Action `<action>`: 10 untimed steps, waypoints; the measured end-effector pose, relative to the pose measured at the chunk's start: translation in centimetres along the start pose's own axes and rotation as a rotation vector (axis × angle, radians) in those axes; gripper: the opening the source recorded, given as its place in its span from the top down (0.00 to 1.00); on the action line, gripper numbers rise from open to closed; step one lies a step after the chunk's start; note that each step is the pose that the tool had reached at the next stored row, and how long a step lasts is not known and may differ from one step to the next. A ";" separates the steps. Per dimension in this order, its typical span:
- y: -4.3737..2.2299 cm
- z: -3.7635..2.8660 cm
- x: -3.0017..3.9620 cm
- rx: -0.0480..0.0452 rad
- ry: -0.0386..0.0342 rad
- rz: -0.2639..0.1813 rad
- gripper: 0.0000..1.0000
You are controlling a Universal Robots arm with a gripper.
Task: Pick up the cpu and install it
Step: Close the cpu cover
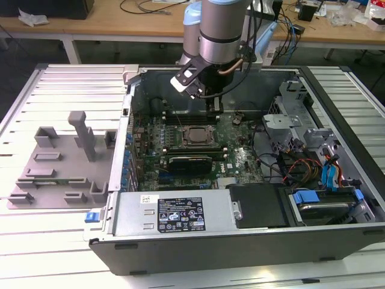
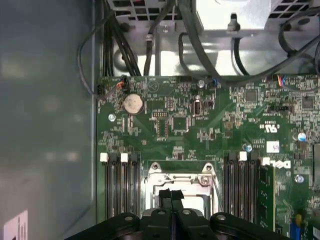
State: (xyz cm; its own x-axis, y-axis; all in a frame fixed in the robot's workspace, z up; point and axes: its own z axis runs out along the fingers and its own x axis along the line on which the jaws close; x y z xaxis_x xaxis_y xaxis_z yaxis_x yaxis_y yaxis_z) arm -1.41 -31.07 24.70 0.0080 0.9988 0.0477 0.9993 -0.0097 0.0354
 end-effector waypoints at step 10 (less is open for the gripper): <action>-1.22 0.11 -1.02 0.0001 -0.0001 0.000 0.89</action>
State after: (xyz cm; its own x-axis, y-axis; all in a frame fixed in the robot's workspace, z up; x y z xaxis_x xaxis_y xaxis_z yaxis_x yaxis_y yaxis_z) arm -2.64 -32.08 24.49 0.0081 0.9988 0.0476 0.9993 -0.0098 0.0353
